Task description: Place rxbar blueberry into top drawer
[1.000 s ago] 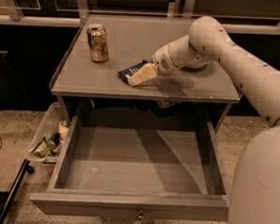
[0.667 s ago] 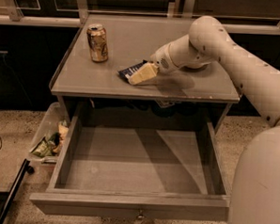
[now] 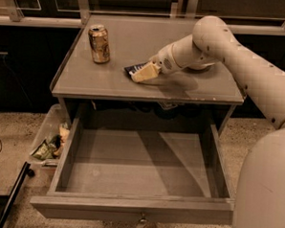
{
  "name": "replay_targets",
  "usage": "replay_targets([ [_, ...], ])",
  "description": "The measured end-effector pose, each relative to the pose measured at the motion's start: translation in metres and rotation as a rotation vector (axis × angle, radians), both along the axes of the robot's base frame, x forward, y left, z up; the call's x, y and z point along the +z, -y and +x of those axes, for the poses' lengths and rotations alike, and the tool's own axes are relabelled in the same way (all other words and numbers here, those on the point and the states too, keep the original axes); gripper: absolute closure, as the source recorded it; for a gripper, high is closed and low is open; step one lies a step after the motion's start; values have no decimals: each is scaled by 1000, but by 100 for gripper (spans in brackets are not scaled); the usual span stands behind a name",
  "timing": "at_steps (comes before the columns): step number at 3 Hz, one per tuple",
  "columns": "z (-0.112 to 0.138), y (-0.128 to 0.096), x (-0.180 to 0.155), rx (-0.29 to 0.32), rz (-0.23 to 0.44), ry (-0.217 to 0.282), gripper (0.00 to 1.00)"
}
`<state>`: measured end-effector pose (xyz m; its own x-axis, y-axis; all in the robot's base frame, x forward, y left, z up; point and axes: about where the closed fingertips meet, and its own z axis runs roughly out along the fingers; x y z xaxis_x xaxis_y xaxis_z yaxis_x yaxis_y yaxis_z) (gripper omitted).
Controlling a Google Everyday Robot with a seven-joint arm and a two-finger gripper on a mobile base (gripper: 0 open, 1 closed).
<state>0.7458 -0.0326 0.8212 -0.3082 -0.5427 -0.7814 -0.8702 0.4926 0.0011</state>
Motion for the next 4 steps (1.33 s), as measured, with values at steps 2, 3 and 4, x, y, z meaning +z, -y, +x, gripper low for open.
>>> replay_targets([
  [2,0,0,9,0,0,0,100],
  [3,0,0,11,0,0,0,100],
  [4,-23,10,21,25,22,24,100],
])
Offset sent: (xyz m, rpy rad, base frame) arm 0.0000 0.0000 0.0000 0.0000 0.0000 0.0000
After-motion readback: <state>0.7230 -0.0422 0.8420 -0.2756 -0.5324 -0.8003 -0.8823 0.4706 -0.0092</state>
